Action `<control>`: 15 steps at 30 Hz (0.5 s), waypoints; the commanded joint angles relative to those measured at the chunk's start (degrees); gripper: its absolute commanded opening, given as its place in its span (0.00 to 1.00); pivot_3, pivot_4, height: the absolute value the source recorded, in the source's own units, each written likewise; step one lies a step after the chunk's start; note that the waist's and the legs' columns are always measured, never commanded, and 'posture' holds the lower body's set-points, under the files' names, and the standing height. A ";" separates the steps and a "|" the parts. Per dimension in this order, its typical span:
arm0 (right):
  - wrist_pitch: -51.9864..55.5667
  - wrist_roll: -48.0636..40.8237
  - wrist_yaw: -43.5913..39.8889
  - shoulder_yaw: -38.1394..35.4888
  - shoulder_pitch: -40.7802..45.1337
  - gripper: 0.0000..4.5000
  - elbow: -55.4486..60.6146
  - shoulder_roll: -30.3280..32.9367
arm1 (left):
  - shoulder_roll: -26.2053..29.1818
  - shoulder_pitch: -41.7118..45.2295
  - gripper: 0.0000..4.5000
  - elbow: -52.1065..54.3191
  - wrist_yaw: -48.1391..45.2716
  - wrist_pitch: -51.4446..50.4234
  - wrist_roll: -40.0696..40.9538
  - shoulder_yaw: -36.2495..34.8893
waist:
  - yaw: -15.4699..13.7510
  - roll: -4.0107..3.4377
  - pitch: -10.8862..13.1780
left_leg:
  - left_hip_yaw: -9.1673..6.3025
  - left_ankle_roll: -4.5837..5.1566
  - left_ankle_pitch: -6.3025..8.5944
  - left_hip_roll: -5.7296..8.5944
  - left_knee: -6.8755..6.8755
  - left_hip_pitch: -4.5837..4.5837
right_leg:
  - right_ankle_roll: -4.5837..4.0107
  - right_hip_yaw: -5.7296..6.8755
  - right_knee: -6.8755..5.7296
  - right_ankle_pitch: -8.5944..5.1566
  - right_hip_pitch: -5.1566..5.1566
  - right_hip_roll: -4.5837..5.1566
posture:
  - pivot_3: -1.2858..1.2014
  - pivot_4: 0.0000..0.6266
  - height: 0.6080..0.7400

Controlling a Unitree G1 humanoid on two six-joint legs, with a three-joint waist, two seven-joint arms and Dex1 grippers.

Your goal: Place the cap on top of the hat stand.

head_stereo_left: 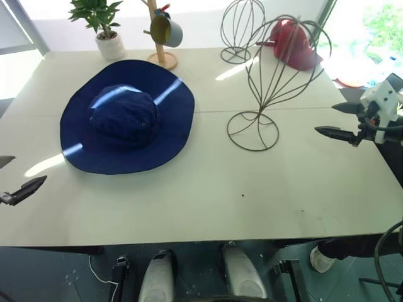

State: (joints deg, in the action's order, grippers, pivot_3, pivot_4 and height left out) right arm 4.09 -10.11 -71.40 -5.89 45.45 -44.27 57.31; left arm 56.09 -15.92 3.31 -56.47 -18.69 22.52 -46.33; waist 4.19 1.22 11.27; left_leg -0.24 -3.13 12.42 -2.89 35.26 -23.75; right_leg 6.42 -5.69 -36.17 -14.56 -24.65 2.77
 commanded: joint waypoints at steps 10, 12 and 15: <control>-2.41 0.19 0.43 -1.21 0.74 1.00 -0.93 0.89 | 2.64 3.55 0.98 -1.14 -0.73 -0.48 -0.38 -0.09 | -0.03 0.00 0.00 | 0.00 0.00 -0.01 0.00 0.06 0.03 | 0.01 0.00 -0.05 0.01 0.04 -0.01 | 0.52 0.24 0.99; -2.36 0.29 0.42 -1.18 0.95 1.00 -1.12 0.88 | 2.60 4.14 0.98 -1.32 -0.69 -0.66 -0.35 0.29 | -0.01 0.00 0.00 | 0.00 0.00 -0.01 0.00 0.06 0.03 | 0.02 -0.01 -0.06 0.01 0.04 -0.02 | 0.52 0.24 0.99; -1.03 0.02 -0.16 -1.21 1.03 1.00 -0.84 1.17 | 2.59 4.87 0.98 -0.97 -1.14 -0.64 -0.27 1.16 | -0.05 -0.01 0.00 | 0.00 0.00 -0.01 -0.01 0.06 0.04 | 0.02 -0.01 -0.09 0.01 0.04 -0.03 | 0.52 0.24 0.99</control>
State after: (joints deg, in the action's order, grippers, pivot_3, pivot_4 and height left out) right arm 2.77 -9.70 -71.26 -5.89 45.28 -45.42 57.32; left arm 57.43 -11.51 2.11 -57.35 -19.52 22.18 -44.96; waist 4.15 1.21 11.26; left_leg -0.24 -3.12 12.41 -2.90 35.32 -23.71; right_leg 6.45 -5.70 -36.27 -14.55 -24.61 2.74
